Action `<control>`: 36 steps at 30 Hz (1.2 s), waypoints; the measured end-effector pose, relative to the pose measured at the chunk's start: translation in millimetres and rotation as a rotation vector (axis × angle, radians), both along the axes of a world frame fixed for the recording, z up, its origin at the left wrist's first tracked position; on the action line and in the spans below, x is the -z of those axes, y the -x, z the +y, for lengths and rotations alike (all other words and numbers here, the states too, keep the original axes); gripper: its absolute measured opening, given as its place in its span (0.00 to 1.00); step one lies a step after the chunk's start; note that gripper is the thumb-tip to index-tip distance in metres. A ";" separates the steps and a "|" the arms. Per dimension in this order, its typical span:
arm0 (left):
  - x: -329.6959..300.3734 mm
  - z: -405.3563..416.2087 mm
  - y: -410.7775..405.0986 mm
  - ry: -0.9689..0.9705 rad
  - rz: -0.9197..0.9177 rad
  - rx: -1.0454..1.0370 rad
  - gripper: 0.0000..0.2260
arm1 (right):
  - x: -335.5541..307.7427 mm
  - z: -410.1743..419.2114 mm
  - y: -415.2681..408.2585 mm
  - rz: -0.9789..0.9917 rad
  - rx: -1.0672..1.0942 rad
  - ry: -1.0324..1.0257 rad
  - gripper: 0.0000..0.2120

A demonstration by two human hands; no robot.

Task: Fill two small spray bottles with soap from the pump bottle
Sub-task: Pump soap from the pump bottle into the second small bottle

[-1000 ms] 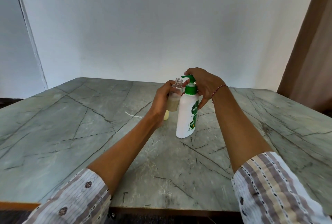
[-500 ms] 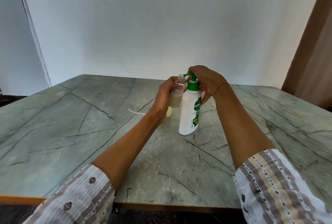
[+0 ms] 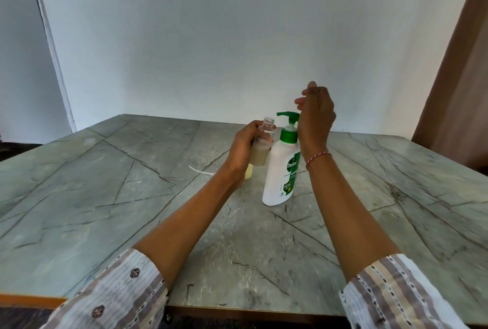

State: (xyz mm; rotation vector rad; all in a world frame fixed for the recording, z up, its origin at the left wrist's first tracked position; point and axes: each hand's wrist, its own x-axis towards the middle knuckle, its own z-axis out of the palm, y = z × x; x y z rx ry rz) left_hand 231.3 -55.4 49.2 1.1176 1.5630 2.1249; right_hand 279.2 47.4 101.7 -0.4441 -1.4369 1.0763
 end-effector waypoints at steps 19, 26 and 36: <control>-1.0 2.7 -0.6 -0.050 -0.014 0.020 0.13 | 69.0 -2.5 -18.6 -0.280 -0.227 -0.536 0.40; 2.0 3.5 5.6 -0.054 -0.015 -0.014 0.14 | 70.1 -0.2 -20.9 -0.419 -0.168 -0.654 0.50; -0.3 2.0 7.5 -0.066 -0.024 -0.040 0.14 | 70.8 -4.9 -17.0 -0.472 -0.044 -0.654 0.50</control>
